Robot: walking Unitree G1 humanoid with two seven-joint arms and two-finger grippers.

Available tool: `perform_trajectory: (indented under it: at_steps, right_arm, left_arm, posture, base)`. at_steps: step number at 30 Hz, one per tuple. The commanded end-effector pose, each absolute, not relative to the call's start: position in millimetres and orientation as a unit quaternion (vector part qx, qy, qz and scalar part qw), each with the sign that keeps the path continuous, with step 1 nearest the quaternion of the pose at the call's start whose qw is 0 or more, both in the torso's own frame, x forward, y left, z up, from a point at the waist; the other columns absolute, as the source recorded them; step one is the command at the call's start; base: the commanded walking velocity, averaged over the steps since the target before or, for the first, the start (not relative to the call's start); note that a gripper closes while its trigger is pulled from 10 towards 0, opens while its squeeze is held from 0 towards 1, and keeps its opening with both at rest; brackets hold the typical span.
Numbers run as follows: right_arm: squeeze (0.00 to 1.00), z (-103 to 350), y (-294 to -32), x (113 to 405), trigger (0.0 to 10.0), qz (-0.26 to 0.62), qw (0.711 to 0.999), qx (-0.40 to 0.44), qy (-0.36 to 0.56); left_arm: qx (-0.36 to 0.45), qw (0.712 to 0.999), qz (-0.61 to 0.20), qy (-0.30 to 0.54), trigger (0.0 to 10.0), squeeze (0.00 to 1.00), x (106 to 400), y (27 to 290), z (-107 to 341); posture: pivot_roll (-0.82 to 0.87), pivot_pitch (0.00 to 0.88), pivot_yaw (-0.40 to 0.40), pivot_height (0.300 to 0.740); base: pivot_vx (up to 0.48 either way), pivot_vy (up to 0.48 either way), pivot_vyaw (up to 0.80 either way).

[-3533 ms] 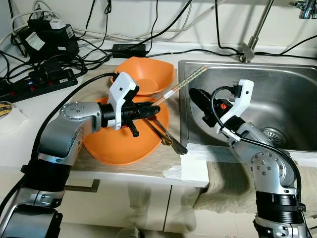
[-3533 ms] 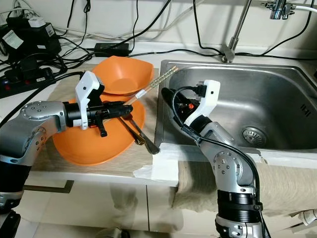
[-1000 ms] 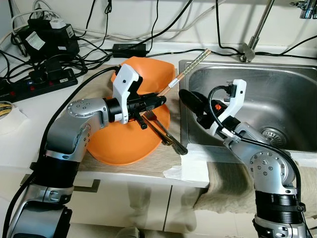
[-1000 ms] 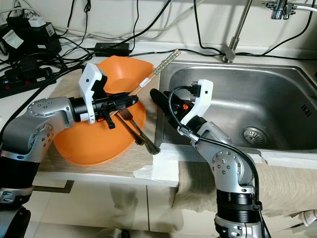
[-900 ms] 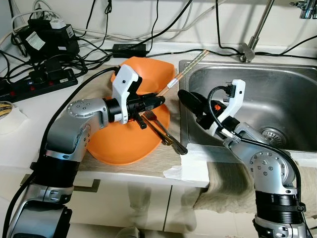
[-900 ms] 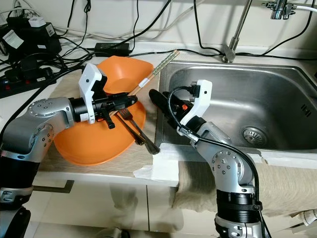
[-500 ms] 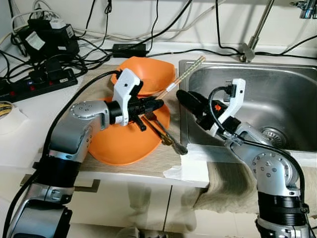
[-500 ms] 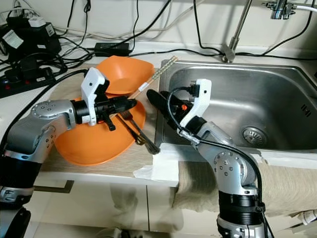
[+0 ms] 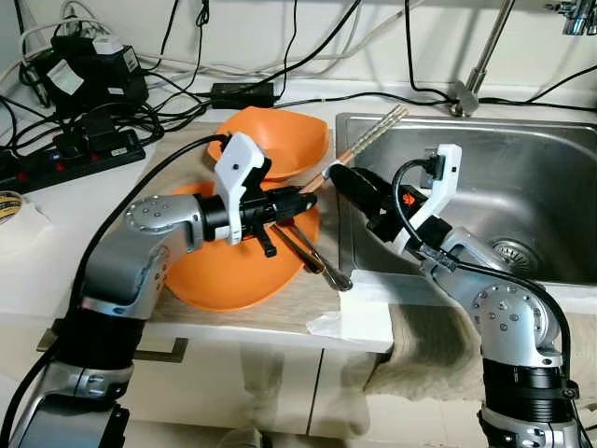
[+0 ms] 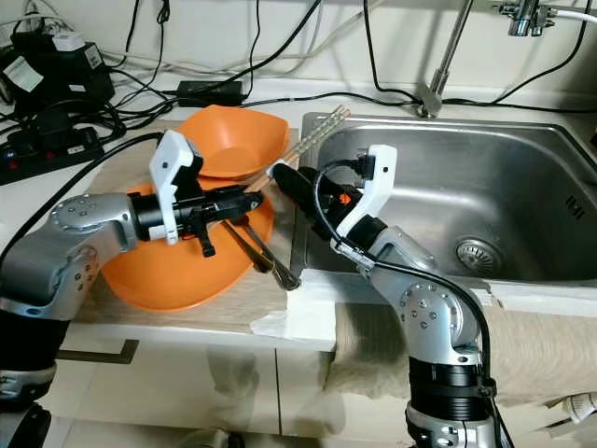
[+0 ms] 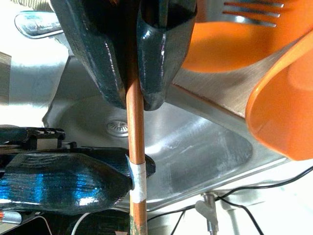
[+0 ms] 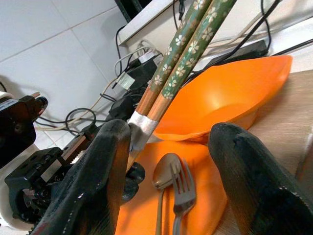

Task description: Kitchen organization

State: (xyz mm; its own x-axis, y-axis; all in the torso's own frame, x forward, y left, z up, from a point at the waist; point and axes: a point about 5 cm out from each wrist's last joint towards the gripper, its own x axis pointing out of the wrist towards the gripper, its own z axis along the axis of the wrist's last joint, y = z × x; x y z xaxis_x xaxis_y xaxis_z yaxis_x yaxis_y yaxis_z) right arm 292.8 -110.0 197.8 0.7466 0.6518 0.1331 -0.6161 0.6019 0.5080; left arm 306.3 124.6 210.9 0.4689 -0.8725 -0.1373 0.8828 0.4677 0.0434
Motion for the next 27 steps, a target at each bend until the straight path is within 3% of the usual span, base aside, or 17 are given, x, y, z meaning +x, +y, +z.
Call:
perform_trajectory:
  at_steps: [1,27]
  right_arm:
    - [0.00,197.0,-113.6,299.2,10.0,0.331,0.904,0.268,0.033]
    - [0.00,206.4,-92.6,302.7,10.0,0.361,0.891,0.276,0.018]
  left_arm:
    - [0.056,0.825,-0.562,0.016,0.0,0.00,294.2,109.2,223.6]
    - [0.101,0.818,-0.564,0.053,0.0,0.00,292.6,102.0,208.1]
  posture:
    - [0.06,0.000,0.020,0.740]
    - [0.06,0.000,0.022,0.740]
  base:
    - [0.000,0.000,0.00]
    - [0.000,0.000,0.00]
